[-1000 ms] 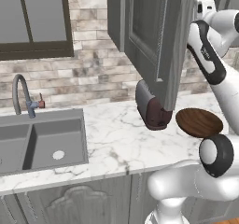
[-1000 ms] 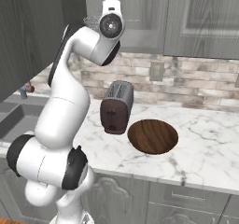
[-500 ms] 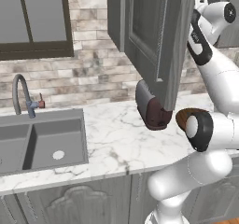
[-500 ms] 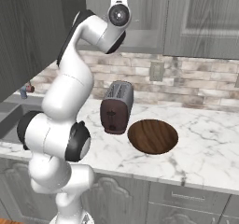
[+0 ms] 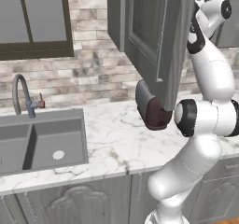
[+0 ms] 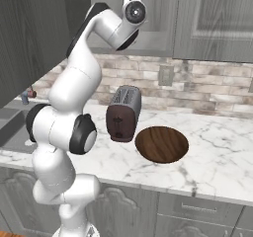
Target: Open the cabinet and setup a tea strainer by placing it in the bowl upright.
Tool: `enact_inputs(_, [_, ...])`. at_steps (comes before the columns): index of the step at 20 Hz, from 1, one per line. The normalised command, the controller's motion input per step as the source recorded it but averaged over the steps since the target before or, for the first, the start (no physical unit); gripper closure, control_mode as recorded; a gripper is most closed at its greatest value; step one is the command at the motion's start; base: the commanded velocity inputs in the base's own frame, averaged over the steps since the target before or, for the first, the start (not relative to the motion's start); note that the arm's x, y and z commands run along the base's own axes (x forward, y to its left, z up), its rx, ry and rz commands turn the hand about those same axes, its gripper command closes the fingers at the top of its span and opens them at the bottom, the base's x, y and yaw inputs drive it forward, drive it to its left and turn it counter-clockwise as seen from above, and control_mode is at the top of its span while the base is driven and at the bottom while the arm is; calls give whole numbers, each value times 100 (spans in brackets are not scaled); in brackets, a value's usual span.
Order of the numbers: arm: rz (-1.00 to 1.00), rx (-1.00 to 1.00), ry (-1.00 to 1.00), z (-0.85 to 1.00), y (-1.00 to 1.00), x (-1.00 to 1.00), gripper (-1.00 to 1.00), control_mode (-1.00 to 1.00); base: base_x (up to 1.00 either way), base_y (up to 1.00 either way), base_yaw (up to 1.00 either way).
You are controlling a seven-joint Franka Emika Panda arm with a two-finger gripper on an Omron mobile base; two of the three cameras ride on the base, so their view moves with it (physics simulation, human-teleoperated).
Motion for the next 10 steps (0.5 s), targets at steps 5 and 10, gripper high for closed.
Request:
enact_inputs(5, [5, 0, 0, 0, 0, 24, -100, -100, 0, 0, 0])
enact_inputs(10, [2, -1, 1, -6, 0, 24, -100, -100, 0, 0, 0])
